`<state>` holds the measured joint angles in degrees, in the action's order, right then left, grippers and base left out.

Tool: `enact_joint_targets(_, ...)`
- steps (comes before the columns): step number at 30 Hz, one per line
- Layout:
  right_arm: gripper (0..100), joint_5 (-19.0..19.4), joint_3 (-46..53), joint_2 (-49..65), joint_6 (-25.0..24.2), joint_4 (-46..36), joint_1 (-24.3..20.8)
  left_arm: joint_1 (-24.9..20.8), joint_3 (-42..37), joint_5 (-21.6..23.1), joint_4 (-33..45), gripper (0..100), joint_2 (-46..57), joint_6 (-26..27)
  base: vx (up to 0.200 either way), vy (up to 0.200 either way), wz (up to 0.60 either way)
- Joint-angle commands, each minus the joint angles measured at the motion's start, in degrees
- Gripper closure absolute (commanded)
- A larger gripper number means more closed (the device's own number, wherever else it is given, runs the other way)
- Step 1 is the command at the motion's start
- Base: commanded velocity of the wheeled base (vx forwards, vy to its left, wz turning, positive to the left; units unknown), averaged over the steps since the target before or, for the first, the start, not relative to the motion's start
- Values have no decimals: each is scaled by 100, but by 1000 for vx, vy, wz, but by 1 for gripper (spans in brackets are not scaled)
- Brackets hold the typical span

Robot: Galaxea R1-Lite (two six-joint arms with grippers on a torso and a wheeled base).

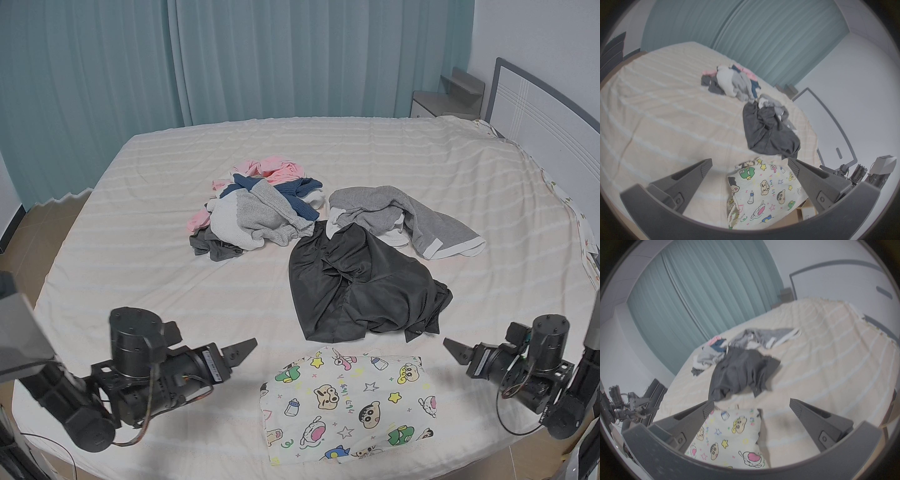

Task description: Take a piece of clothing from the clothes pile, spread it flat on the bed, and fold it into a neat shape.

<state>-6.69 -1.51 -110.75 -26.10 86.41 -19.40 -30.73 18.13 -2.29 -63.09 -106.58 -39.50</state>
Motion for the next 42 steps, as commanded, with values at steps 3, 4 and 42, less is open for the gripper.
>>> enact_joint_targets(3,0,-763,151,4325,923,-2172,287,278,-1268,-527,1106,0,3838,373,0,0,0)
enact_joint_targets(4,0,-772,151,4896,1002,-2752,287,270,-1250,-738,1519,0,4260,373,0,0,0)
enact_joint_targets(42,0,731,151,11066,3252,-8509,1966,3082,-1690,-720,6300,0,10658,3809,0,0,0)
